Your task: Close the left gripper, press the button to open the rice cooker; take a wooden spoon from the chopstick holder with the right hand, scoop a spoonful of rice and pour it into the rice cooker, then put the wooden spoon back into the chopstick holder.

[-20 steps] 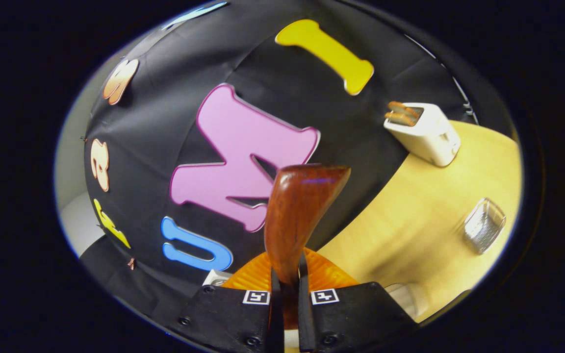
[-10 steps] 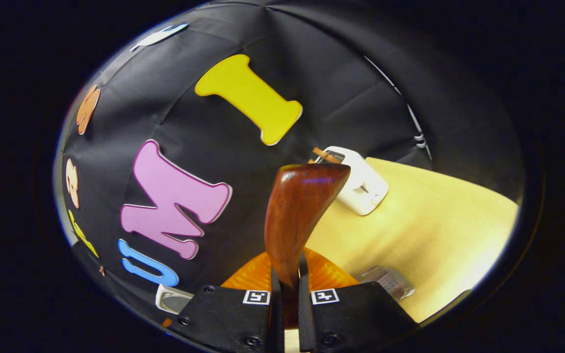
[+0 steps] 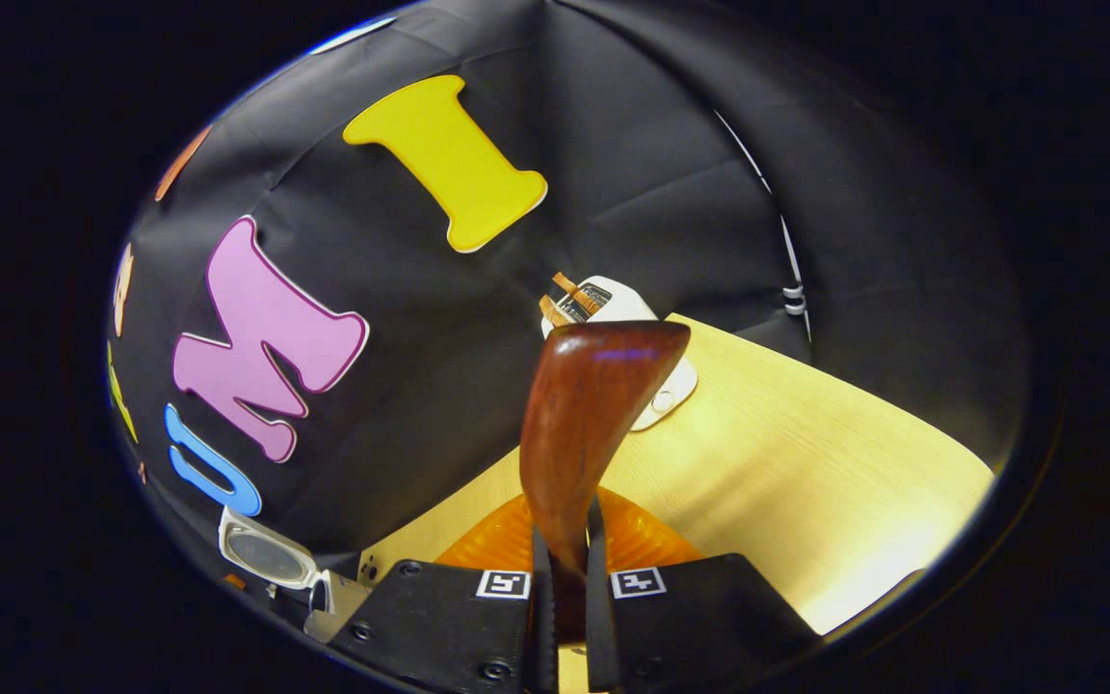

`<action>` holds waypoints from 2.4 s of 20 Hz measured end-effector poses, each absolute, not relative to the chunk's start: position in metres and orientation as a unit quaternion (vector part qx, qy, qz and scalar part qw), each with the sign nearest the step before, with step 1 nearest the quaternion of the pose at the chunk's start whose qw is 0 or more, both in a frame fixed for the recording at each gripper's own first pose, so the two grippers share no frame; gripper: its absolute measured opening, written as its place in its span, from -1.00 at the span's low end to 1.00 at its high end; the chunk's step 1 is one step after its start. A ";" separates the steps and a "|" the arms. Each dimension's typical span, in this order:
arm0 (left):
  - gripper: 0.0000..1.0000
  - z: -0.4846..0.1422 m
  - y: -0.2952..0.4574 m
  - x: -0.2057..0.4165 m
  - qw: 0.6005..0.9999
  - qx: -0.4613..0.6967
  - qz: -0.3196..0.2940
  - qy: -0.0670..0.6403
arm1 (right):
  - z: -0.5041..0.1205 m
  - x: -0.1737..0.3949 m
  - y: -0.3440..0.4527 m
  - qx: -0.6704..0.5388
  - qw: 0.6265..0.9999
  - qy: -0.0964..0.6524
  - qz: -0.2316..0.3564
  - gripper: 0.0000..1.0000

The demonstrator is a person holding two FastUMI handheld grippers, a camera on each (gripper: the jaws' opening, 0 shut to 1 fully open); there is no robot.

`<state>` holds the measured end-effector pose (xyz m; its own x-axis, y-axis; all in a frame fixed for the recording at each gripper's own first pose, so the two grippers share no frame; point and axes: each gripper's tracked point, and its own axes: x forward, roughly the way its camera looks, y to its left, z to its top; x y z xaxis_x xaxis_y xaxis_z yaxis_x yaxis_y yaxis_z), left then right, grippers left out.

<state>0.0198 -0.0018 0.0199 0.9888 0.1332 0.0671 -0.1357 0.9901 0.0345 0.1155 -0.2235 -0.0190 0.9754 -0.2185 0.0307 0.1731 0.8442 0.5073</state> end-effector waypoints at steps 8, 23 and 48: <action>0.90 0.018 0.007 0.017 0.996 0.026 0.079 -0.024 | -0.063 0.142 -0.216 0.188 0.976 0.007 -0.109 -0.69; 0.90 0.026 0.008 0.007 0.996 0.042 0.067 -0.034 | -0.062 0.127 -0.230 0.195 0.970 0.002 -0.143 -0.31; 0.90 0.072 0.062 -0.012 0.994 0.023 0.042 -0.099 | 0.068 0.006 -0.016 0.090 0.993 -0.082 -0.003 -0.17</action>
<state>-0.0123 0.0624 0.0723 0.9769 0.0798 0.1980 -0.0889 0.9953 0.0374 0.0064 -0.0162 0.0681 0.9865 -0.0216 0.1621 -0.0078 0.9839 0.1788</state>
